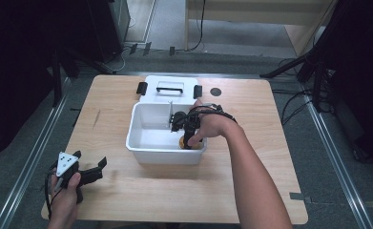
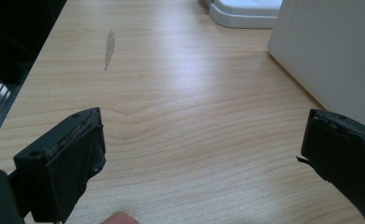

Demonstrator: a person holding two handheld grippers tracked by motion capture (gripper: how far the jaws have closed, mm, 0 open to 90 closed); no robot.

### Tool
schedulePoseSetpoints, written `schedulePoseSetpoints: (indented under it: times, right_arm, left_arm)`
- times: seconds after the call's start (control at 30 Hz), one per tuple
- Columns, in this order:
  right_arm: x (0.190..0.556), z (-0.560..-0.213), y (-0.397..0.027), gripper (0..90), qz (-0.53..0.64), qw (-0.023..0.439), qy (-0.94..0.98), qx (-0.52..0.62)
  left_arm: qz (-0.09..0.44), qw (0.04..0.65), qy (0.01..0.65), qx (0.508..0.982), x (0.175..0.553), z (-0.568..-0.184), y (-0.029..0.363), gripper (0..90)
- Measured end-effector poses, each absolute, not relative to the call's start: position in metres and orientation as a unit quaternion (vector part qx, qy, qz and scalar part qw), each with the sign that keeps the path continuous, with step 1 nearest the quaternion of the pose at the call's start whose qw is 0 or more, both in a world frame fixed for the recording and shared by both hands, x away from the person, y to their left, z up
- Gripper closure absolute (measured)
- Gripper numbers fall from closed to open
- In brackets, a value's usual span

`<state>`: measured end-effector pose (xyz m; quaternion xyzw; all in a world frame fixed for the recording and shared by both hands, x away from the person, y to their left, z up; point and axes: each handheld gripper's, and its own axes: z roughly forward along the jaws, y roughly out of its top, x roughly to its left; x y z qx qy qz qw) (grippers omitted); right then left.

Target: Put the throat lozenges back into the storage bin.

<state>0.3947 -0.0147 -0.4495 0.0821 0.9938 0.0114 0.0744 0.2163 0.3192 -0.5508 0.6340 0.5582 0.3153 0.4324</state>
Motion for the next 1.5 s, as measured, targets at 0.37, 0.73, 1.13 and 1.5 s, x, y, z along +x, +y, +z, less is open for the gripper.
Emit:
schedulePoseSetpoints:
  times: [0.37, 0.73, 1.13, 1.5]
  right_arm:
    - [0.390, -0.426, -0.025, 25.2, 0.063, 0.085, 0.990, 0.089]
    - [0.383, -0.392, -0.047, 20.7, 0.109, 0.108, 0.980, 0.128]
    - [0.376, -0.373, -0.077, 17.7, 0.124, 0.127, 0.971, 0.162]
    - [0.369, -0.372, -0.109, 16.0, 0.136, 0.138, 0.960, 0.202]
  left_arm:
    - [0.315, 0.433, 0.559, 0.634, 0.217, -0.551, 0.319, 0.2]
    - [0.314, 0.434, 0.558, 0.634, 0.216, -0.551, 0.320, 0.2]
    - [0.315, 0.434, 0.557, 0.634, 0.216, -0.551, 0.319, 0.2]
    - [0.316, 0.433, 0.558, 0.634, 0.216, -0.551, 0.319, 0.2]
